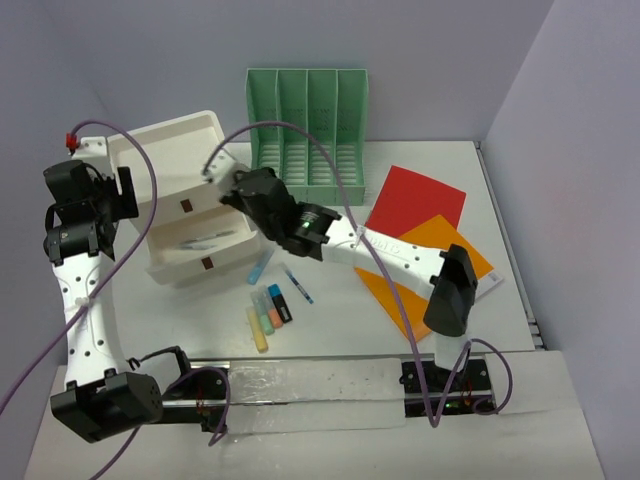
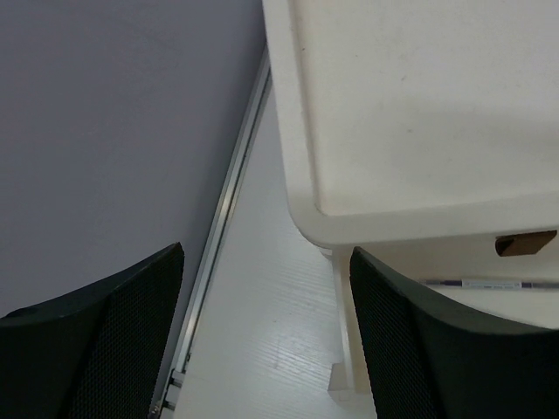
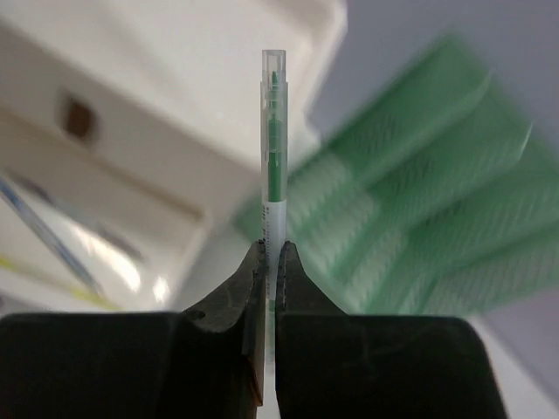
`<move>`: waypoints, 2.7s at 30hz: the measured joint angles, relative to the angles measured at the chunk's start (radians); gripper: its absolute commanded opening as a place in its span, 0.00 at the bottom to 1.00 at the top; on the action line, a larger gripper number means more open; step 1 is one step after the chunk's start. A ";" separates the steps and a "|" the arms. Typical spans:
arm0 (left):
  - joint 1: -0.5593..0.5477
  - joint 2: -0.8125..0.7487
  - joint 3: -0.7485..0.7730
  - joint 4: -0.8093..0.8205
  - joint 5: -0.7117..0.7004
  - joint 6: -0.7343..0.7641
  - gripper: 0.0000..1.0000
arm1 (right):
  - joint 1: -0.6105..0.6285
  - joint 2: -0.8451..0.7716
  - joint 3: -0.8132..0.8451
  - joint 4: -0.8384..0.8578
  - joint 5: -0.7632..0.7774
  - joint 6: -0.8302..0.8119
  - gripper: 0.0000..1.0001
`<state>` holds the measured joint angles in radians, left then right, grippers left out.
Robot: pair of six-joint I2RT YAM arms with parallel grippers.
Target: Organize the desk
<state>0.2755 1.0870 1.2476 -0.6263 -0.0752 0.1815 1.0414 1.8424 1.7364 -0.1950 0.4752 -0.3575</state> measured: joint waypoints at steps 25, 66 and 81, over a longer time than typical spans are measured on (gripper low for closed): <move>0.100 0.003 0.029 0.042 0.026 -0.066 0.85 | 0.122 0.394 0.189 0.255 -0.207 -0.399 0.69; -1.200 0.635 0.088 -0.256 0.380 0.844 0.75 | -0.682 -0.708 -0.980 0.000 -0.526 0.847 0.77; -1.180 0.724 -0.039 -0.116 0.331 1.003 0.70 | -0.682 -0.744 -1.087 0.044 -0.579 0.872 0.76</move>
<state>-0.9042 1.8107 1.2089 -0.7419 0.2559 1.1841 0.3592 1.0985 0.6489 -0.1514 -0.1041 0.5148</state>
